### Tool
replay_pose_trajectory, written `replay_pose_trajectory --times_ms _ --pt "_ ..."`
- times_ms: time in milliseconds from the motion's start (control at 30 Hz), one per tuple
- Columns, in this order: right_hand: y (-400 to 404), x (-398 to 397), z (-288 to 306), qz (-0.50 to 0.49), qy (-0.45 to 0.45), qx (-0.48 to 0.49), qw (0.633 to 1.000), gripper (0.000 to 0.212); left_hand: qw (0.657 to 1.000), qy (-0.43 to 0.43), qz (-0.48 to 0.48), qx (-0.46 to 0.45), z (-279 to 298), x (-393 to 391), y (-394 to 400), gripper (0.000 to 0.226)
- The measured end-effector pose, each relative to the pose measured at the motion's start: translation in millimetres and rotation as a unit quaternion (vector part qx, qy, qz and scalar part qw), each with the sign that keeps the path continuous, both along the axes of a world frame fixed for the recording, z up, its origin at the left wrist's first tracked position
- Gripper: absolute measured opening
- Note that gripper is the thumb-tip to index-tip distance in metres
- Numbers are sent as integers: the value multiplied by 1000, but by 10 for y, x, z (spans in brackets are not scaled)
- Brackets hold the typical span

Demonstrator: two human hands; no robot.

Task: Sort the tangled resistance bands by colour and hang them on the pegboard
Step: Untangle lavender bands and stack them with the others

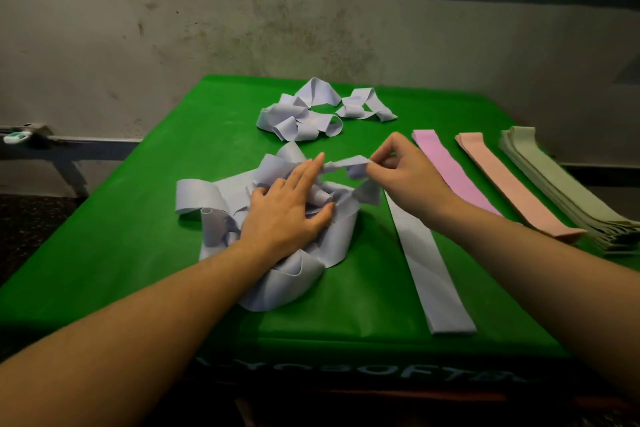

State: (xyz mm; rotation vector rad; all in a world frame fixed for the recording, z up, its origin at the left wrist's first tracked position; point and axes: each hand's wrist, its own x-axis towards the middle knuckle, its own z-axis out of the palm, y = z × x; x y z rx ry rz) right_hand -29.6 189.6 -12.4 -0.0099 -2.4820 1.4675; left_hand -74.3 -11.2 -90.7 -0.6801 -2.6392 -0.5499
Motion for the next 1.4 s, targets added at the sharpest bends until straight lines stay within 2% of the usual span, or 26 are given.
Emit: replay_pose_trajectory --times_ms 67,167,267,367,400,467,533,567,633,733,867,933,1000,1067,1200,1233,1300,1367,1400 --pt "-42 99 78 11 -28 -109 994 18 1000 3 -3 5 8 11 -4 77" --pt "-132 210 193 31 -90 -316 944 31 1000 3 -10 11 20 27 -16 74" --pt "-120 288 272 25 -190 -375 907 34 1000 8 -21 7 14 44 -25 70" --pt "-33 327 274 8 -278 -284 918 10 1000 4 -16 -7 28 45 -27 65" --pt "-1 345 268 2 -302 -219 928 9 1000 7 -19 -17 29 48 -25 63" --pt "65 398 255 1 -338 -51 940 29 999 16 -27 -31 27 52 -26 58" --pt "108 439 241 12 -325 120 938 47 999 18 -35 -31 20 49 -29 54" --pt "113 465 243 15 -295 181 938 45 999 17 -38 -30 20 49 -28 54" --pt "104 519 280 14 -224 206 952 33 999 16 -37 -29 23 52 -26 55" --pt "84 622 356 19 -138 136 981 23 999 20 -21 -36 34 56 -32 59" --pt "127 707 465 -21 -61 84 994 22 998 4 -17 -59 24 37 -31 63" --pt "171 720 539 -32 -55 -11 998 20 997 9 -27 -72 16 37 -31 60" --pt "190 757 610 -14 -83 -152 985 18 995 8 -38 -95 32 30 -47 59" --pt "174 822 686 22 -89 -277 956 16 988 -28 -55 -142 107 25 -42 59" --pt "141 989 851 70 -66 -393 914 25 964 -118 -65 -230 362 40 5 75" --pt "137 1027 878 79 -62 -403 910 27 966 -132 -60 -215 441 51 17 78" --pt "113 1114 923 91 -59 -414 904 29 983 -118 -61 -130 589 99 40 71" --pt "83 1196 939 105 -61 -419 900 26 989 -94 -100 45 739 240 100 61" --pt "62 1237 941 109 -62 -419 899 23 973 -122 -126 152 835 349 134 58"
